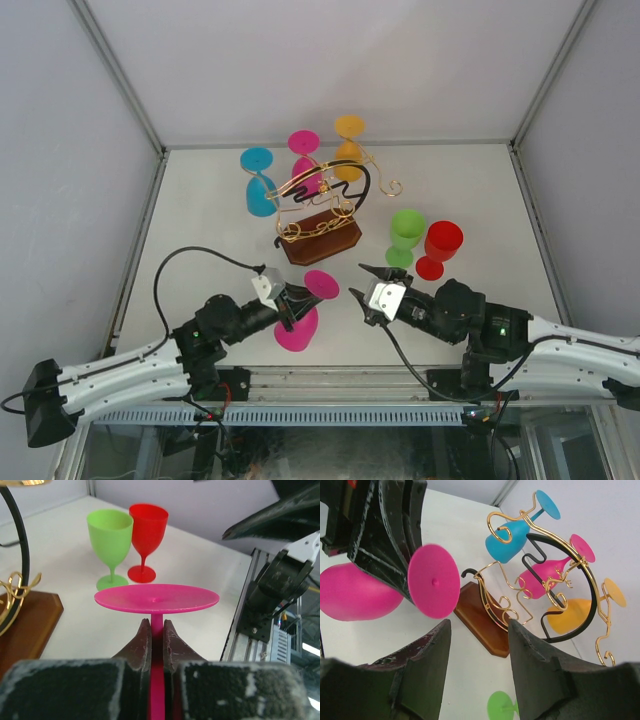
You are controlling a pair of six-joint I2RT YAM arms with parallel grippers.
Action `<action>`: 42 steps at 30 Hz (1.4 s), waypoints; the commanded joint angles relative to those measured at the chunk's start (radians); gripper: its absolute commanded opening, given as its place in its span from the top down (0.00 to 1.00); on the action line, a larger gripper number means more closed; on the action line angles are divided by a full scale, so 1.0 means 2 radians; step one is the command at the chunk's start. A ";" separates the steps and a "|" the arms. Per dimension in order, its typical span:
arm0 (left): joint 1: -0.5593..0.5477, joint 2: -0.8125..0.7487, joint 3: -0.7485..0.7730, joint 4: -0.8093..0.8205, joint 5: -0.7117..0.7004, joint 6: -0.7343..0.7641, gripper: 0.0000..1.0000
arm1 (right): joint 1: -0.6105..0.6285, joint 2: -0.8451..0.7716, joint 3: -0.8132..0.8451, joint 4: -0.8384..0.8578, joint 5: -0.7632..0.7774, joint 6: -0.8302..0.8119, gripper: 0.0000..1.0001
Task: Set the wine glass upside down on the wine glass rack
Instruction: Turn the wine glass upside down at the wine rack.
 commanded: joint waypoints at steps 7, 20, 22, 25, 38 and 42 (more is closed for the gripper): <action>0.001 0.002 0.023 0.016 -0.037 -0.036 1.00 | 0.006 0.000 0.003 0.008 0.009 0.009 0.51; 0.002 0.010 0.032 -0.079 -0.186 -0.053 1.00 | 0.006 -0.008 -0.003 0.002 0.011 0.011 0.52; 0.001 0.016 0.030 -0.084 -0.176 -0.059 1.00 | 0.006 -0.009 -0.004 0.000 0.012 0.011 0.52; 0.001 0.023 0.024 -0.079 -0.140 -0.057 1.00 | 0.005 -0.012 -0.007 0.001 0.012 0.011 0.52; 0.002 -0.040 -0.102 0.191 -0.185 -0.119 1.00 | 0.006 -0.015 -0.014 0.001 0.015 0.010 0.52; 0.001 -0.028 -0.093 0.216 -0.171 -0.052 1.00 | 0.006 -0.018 -0.014 -0.003 0.016 0.011 0.52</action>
